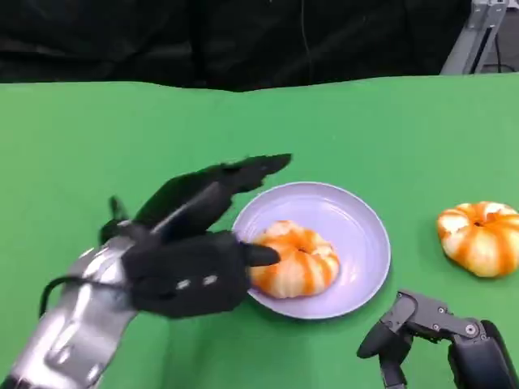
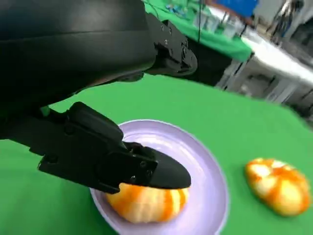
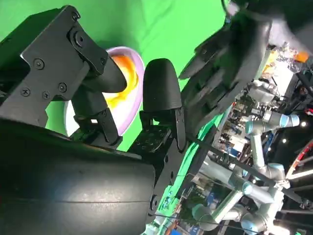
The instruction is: Grasp the bread from the table and place it into the plate.
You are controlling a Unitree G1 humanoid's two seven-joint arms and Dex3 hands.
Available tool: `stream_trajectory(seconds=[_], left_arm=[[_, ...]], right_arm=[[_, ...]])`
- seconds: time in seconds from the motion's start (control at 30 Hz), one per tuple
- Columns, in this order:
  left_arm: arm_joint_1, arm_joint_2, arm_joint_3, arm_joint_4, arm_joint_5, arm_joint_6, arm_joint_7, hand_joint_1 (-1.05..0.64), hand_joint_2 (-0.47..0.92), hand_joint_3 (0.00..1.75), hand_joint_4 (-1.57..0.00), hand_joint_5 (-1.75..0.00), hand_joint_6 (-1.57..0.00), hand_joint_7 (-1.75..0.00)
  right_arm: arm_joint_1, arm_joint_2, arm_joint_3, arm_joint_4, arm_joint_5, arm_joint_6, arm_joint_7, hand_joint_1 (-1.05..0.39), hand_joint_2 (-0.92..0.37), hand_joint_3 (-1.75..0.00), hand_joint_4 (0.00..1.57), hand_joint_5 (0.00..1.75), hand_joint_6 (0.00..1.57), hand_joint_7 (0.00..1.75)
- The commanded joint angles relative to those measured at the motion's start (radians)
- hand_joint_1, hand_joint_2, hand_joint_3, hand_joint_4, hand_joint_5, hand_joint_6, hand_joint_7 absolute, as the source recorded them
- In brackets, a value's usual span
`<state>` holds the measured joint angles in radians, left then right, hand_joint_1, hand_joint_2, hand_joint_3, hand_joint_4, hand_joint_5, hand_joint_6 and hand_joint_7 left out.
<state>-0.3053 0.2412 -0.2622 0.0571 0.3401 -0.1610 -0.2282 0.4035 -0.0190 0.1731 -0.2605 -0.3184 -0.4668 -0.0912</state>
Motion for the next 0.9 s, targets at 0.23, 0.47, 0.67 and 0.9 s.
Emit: stream_trajectory(seconds=[0.23, 0.47, 0.67, 0.9], left_arm=[[0.302, -0.039, 0.161, -0.133, -0.354, -0.16, -0.019, -0.33, 0.92, 0.18, -0.43, -1.05, -0.76, -0.25], [0.504, -0.092, 0.221, -0.219, -0.437, -0.237, 0.004, -0.1, 0.73, 0.67, -0.66, -1.33, -0.67, -1.09], [0.598, -0.124, 0.255, -0.24, -0.437, -0.256, 0.029, -0.08, 0.5, 1.19, -0.8, -1.55, -0.77, -1.3], [0.651, -0.168, 0.246, -0.261, -0.406, -0.214, 0.064, -0.09, 0.44, 1.36, -0.84, -1.74, -0.75, -1.56]], right_arm=[[0.008, -0.01, -0.001, 0.002, 0.005, -0.011, -0.004, 0.06, -0.24, -1.44, 0.83, 1.57, 0.84, 1.32], [0.012, -0.011, 0.0, -0.005, -0.003, -0.007, -0.003, 0.05, -0.25, -1.44, 0.83, 1.57, 0.84, 1.32], [0.011, -0.017, -0.006, -0.004, -0.001, -0.009, -0.001, 0.05, -0.24, -1.44, 0.83, 1.57, 0.85, 1.31], [0.008, -0.035, -0.022, 0.003, 0.02, -0.023, 0.004, 0.04, -0.23, -1.44, 0.83, 1.56, 0.85, 1.3]])
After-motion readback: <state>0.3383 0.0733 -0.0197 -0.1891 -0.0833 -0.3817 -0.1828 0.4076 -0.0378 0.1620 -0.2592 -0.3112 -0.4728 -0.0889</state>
